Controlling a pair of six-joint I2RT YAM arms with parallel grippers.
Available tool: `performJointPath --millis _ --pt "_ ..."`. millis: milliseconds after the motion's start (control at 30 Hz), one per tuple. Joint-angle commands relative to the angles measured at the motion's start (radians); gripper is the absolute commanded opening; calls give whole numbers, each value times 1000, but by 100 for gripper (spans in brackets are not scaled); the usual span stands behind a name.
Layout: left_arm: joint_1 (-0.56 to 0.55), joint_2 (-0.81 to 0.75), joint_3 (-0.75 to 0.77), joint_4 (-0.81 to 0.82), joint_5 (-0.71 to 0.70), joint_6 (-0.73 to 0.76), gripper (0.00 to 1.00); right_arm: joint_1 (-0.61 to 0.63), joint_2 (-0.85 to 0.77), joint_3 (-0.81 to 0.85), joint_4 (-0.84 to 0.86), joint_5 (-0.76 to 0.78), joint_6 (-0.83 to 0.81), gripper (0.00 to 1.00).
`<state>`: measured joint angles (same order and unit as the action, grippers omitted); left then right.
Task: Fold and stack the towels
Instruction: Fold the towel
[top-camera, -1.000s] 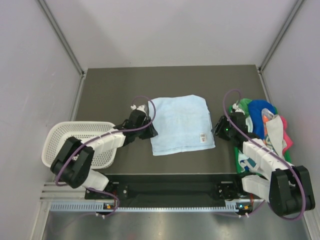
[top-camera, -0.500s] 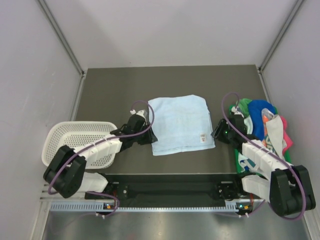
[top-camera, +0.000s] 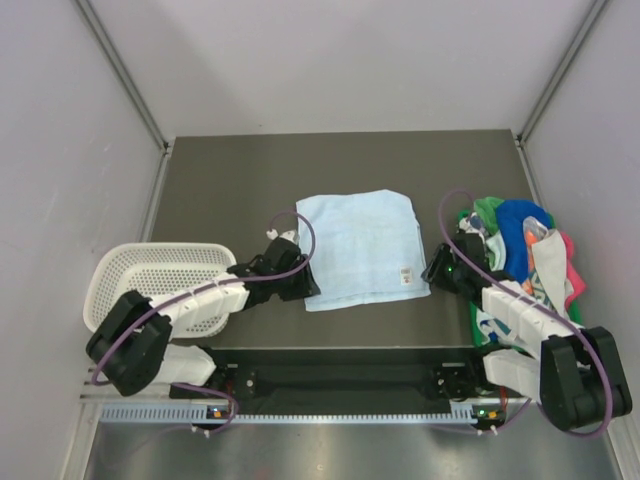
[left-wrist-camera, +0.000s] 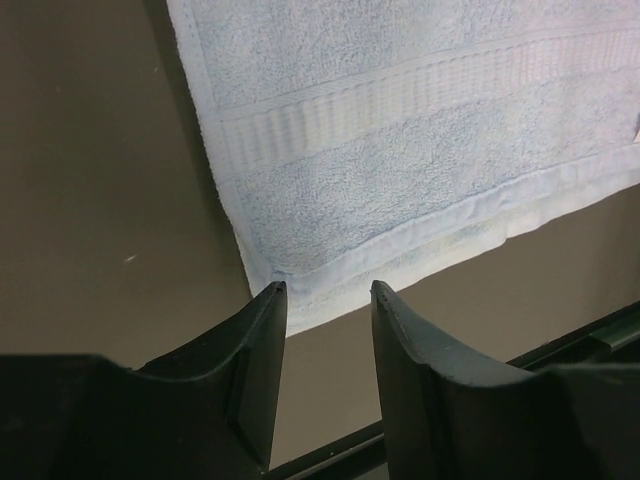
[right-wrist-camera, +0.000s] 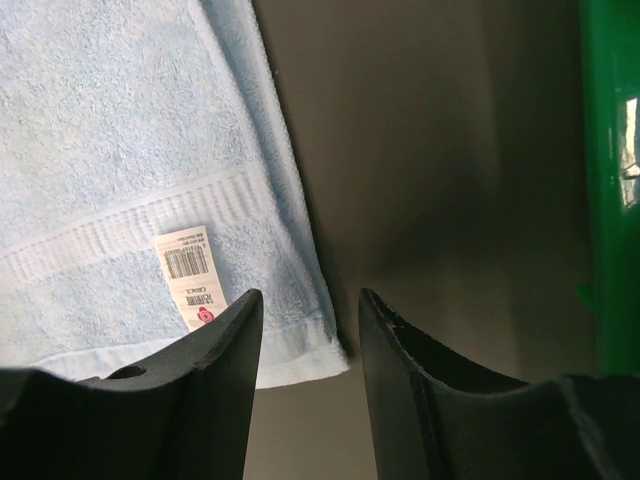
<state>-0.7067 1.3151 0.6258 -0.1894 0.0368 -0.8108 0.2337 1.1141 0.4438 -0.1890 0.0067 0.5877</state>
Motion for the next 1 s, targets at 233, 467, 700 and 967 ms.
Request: performJointPath --millis 233,467,700,967 --pt "-28 55 3 -5 -63 -41 37 41 3 -7 14 29 17 42" --pt "-39 18 5 -50 -107 -39 43 58 7 -4 11 38 20 42" --pt "-40 26 11 -61 -118 -33 45 67 15 1 14 47 21 41" --pt "-42 50 21 -33 -110 -31 34 70 13 3 8 50 20 31"
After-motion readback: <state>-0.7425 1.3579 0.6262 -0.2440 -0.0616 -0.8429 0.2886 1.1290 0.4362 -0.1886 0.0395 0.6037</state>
